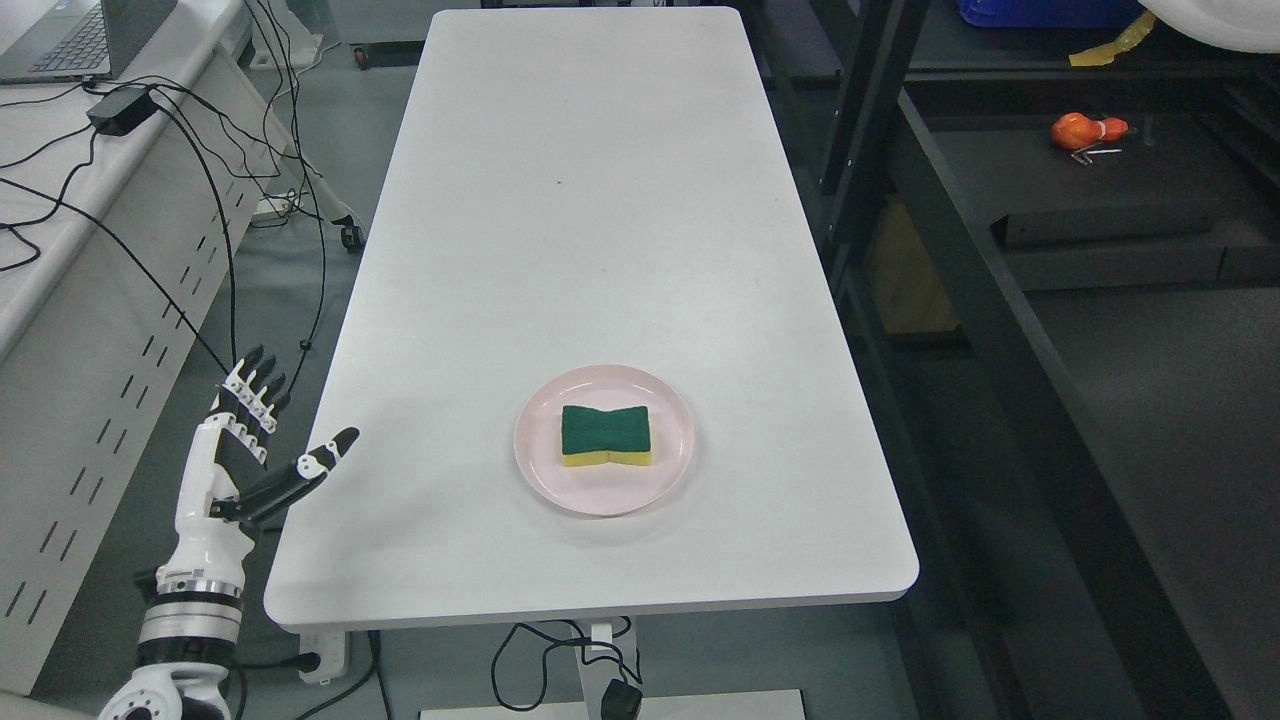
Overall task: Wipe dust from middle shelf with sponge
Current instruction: 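Raise the left hand and reach toward the sponge on the pink plate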
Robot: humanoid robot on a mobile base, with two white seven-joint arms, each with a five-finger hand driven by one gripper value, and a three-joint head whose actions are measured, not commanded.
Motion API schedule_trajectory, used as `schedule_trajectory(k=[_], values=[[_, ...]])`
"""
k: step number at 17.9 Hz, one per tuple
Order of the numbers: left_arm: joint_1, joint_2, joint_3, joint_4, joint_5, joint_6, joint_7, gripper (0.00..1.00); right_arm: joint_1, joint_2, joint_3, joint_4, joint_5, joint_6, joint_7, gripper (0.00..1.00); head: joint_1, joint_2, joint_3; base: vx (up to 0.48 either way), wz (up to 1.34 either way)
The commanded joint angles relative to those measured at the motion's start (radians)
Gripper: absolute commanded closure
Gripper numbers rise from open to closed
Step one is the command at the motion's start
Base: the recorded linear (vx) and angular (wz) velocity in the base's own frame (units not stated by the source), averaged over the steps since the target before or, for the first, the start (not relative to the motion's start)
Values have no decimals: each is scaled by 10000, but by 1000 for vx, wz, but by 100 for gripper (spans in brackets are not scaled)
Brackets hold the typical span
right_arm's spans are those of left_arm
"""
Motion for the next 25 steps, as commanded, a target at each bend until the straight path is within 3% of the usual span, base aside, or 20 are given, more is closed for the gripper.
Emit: schedule_trajectory(k=[1, 5, 9, 12, 14, 22, 25], values=[[168, 40, 180, 3, 1, 3, -1, 1, 0, -175, -3, -175, 0, -6, -7, 0, 0, 0, 0, 0, 0], [31, 360, 12, 110, -45, -12, -47, 1, 0, -175, -3, -175, 0, -6, -7, 0, 0, 1, 0, 0, 0], [-1269, 2199, -1089, 676, -486, -775, -873, 2, 0, -175, -3, -175, 0, -6, -7, 0, 0, 1, 0, 0, 0], [-2405, 2693, -2393, 1564, -3852, -2905, -2375, 7, 0, -175, -3, -175, 0, -6, -7, 0, 0, 1, 0, 0, 0], [-2943, 2709, -3008, 1859, -6429, -3904, -2670, 7, 0, -175, -3, -175, 0, -6, -7, 0, 0, 1, 0, 0, 0], [-5307, 2955, -6444, 1982, -12112, -5427, -3223, 9, 0, -175, 13, -175, 0, -6, -7, 0, 0, 1, 0, 0, 0], [-5461, 2878, -7165, 1982, -12668, -5442, -3618, 10, 0, -175, -3, -175, 0, -6, -7, 0, 0, 1, 0, 0, 0]])
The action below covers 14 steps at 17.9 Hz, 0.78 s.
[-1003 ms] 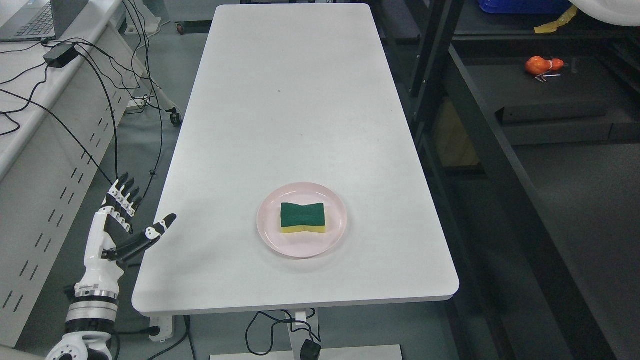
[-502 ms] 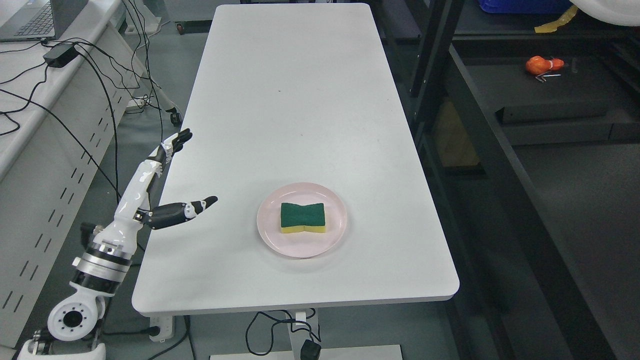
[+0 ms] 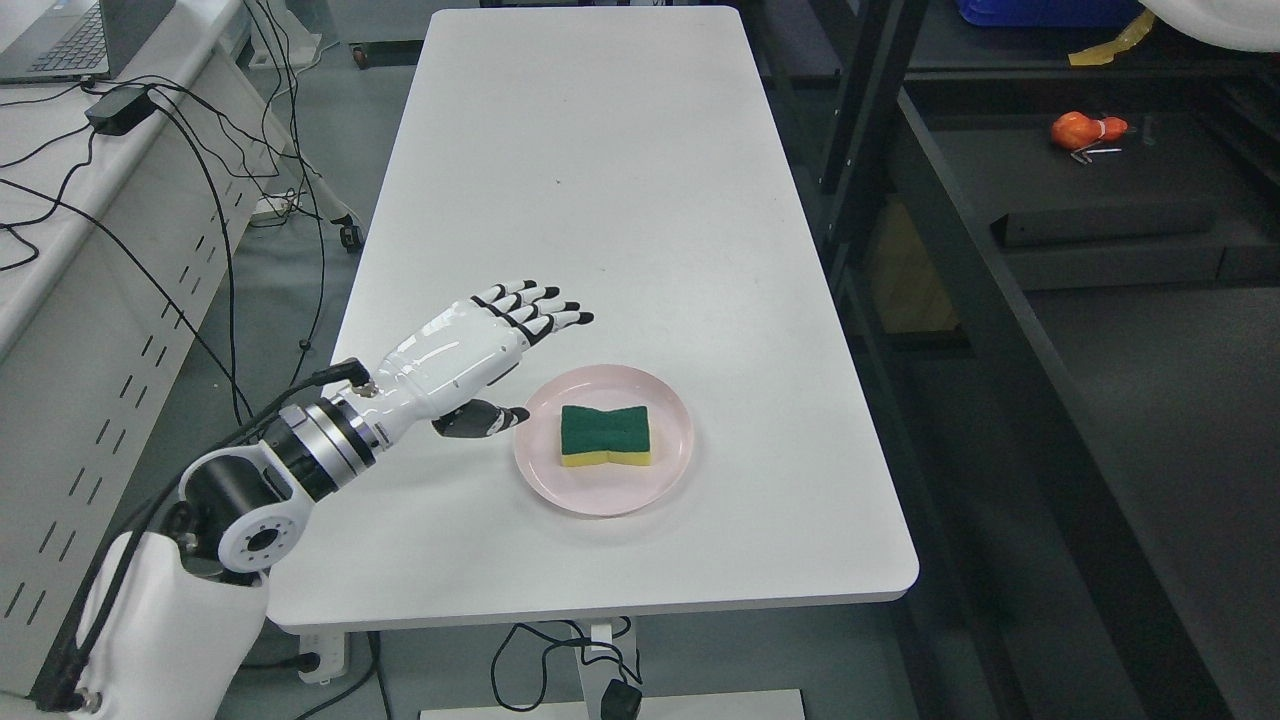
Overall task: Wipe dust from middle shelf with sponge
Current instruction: 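Lower the left hand onto the green-yellow sponge and grasp it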
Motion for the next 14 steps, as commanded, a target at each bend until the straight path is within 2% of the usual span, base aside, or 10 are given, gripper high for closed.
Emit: schedule_trajectory(k=[1, 7, 14], values=[[-823, 393, -3034, 430, -2189, -72, -706, 12, 0, -175, -2, -174, 0, -2, -28, 0, 0, 0, 0, 0, 0], [-946, -343, -3510, 721, -3047, -87, -802, 13, 0, -175, -2, -174, 0, -2, -28, 0, 0, 0, 0, 0, 0], [-1438, -666, -3480, 1427, -3476, -72, -817, 16, 0, -175, -2, -174, 0, -2, -28, 0, 0, 0, 0, 0, 0]])
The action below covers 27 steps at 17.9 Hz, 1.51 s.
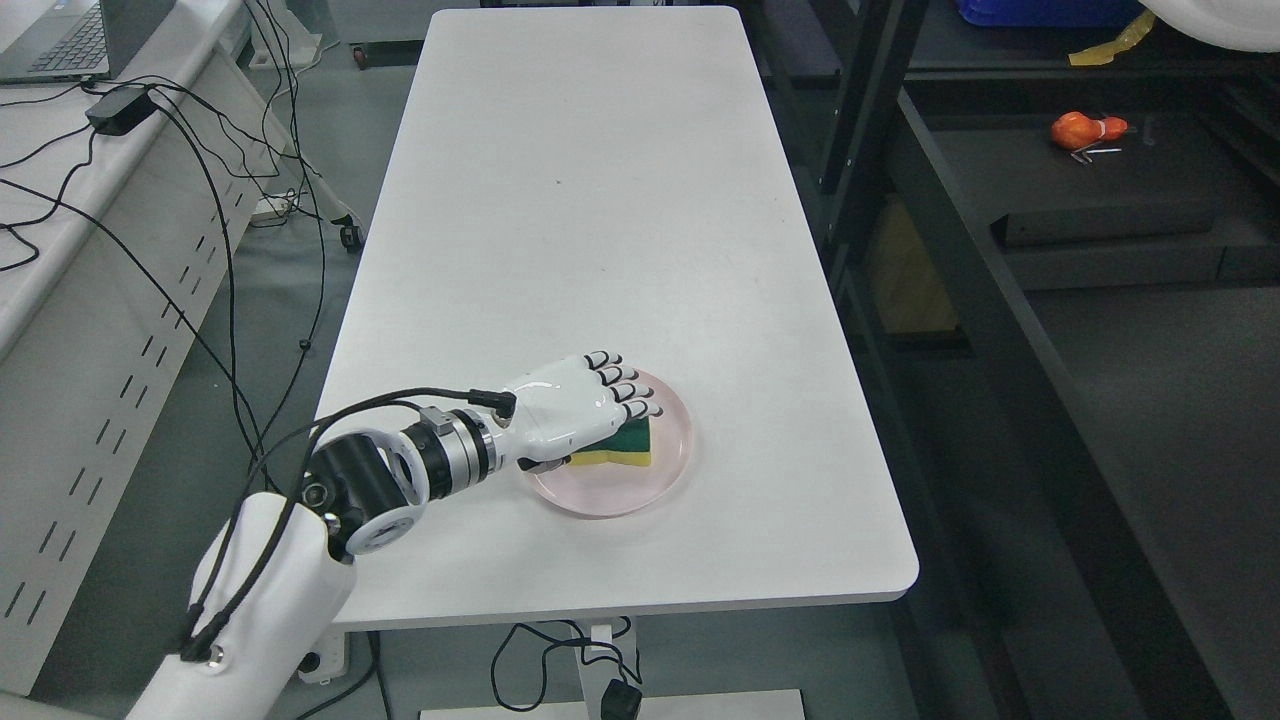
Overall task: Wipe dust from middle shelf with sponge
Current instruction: 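Lower the left hand onto the green-yellow sponge and grasp it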
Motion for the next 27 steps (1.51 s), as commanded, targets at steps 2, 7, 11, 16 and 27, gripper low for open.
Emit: schedule_trajectory(k=[2, 7, 11, 16, 27], values=[[-224, -509, -750, 785, -746, 49, -22, 17, 0, -175, -2, -174, 0, -2, -6, 0, 0, 0, 0, 0, 0], [-117, -525, -674, 924, -839, 80, -53, 20, 0, -175, -2, -174, 0, -2, -6, 0, 0, 0, 0, 0, 0], [387, -692, -31, 985, -778, 80, -267, 36, 0, -175, -2, -174, 0, -2, -6, 0, 0, 0, 0, 0, 0], [1339, -1107, 1181, 985, 856, -88, -283, 62, 0, -175, -2, -174, 0, -2, -6, 0, 0, 0, 0, 0, 0], [2229, -2590, 5214, 878, 10673, -459, -329, 98, 0, -175, -2, -174, 0, -2, -6, 0, 0, 0, 0, 0, 2]])
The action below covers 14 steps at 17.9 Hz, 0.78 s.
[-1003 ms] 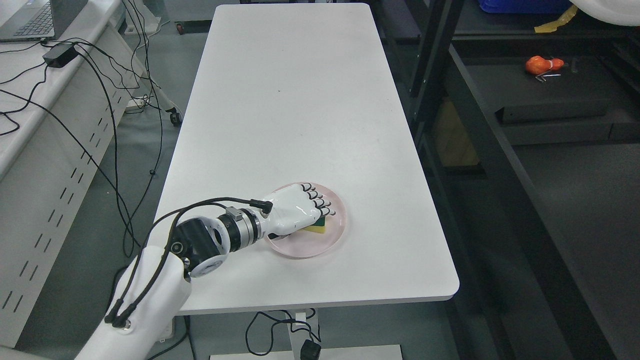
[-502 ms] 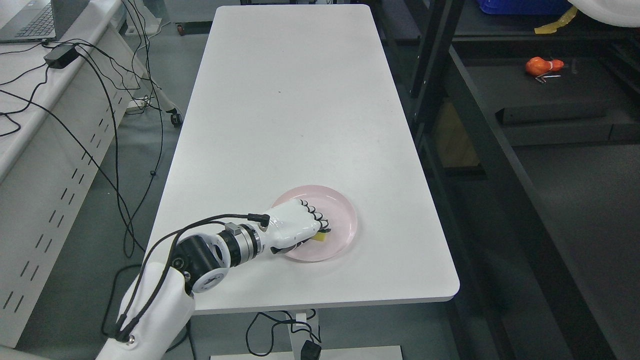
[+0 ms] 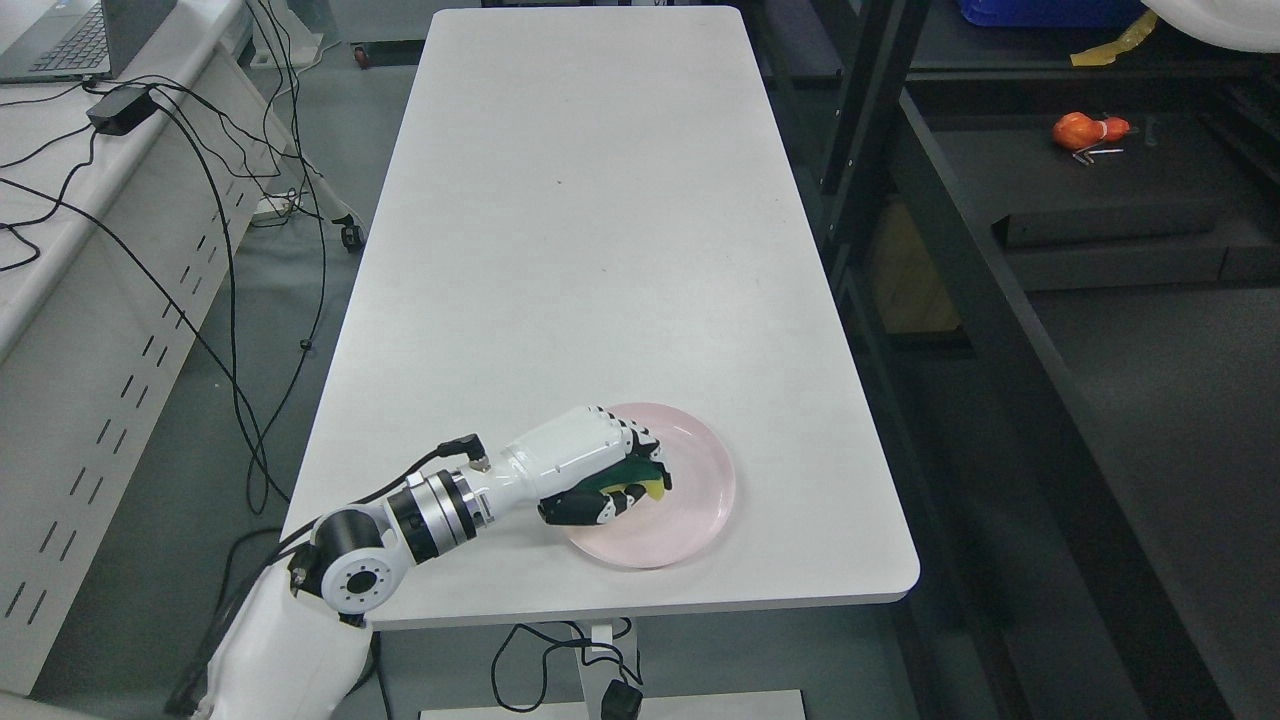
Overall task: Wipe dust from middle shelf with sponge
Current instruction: 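Lower the left hand onto the green-yellow sponge and grasp it, then lift the sponge off the plate with the left hand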
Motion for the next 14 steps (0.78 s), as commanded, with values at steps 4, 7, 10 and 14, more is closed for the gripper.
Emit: schedule_trajectory(k=[4, 7, 10, 14], values=[[1372, -1271, 3223, -504, 6997, 2328, 688, 99, 0, -175, -1, -174, 0, -2, 1, 0, 0, 0, 0, 0, 0], [2139, -1271, 3238, -1440, 8750, 3974, 1622, 99, 0, -175, -1, -174, 0, -2, 1, 0, 0, 0, 0, 0, 0], [2919, -1271, 3223, -2159, 8814, 3885, 2377, 99, 0, -175, 14, -174, 0, -2, 1, 0, 0, 0, 0, 4, 0], [4637, -1271, 3039, -2700, 8799, 1758, 2377, 99, 0, -175, -1, -174, 0, -2, 1, 0, 0, 0, 0, -8, -54]])
